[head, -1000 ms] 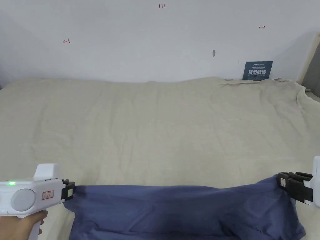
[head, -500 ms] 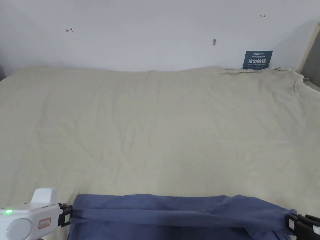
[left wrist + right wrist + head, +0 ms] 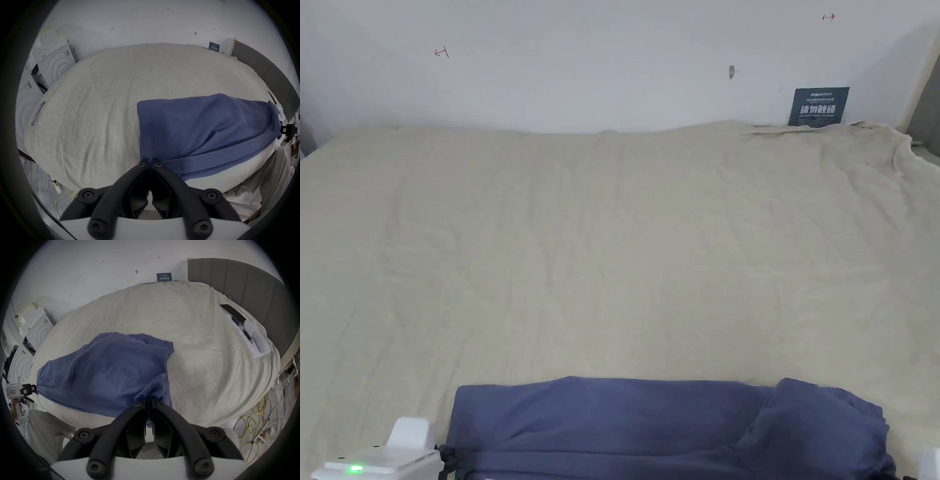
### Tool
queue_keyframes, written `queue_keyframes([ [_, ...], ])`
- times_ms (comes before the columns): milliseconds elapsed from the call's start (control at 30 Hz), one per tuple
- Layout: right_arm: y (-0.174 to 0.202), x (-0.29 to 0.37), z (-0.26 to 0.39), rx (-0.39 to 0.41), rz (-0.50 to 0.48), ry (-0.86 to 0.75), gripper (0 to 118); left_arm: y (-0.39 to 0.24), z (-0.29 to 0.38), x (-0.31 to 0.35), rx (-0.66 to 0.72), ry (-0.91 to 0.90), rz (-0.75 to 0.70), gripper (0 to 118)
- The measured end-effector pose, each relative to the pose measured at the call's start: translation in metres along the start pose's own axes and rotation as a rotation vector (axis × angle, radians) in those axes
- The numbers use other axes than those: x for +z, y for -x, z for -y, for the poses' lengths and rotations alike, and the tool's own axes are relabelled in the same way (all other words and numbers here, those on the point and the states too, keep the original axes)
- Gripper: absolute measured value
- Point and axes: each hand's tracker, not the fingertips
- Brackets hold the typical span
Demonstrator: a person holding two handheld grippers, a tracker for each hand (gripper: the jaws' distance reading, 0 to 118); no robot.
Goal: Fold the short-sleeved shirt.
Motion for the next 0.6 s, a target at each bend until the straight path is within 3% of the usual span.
queue_keyframes([
  [100,0.001,0.002,0.001,-0.019,0.007,0.000,5,-0.014,-0.006,0.011,-0.016,0.003,-0.018,2],
  [167,-0.002,0.006,-0.001,-0.017,0.009,-0.013,7,-0.016,-0.010,0.014,-0.012,0.012,-0.019,18],
  [233,0.002,0.015,-0.006,0.000,0.013,-0.039,22,-0.008,-0.011,0.012,0.008,0.009,-0.035,52],
  [267,0.004,0.020,-0.010,0.008,0.019,-0.054,47,-0.007,-0.013,0.014,0.019,0.005,-0.047,81],
  [333,0.008,0.032,-0.020,0.019,0.027,-0.096,81,-0.008,-0.026,0.029,0.039,-0.001,-0.038,115],
  [367,0.011,0.039,-0.025,0.022,0.031,-0.132,92,-0.008,-0.030,0.034,0.055,-0.012,-0.022,118],
  [600,0.051,0.096,-0.075,0.074,0.036,-0.412,93,-0.009,-0.070,0.079,0.139,-0.285,-0.001,118],
])
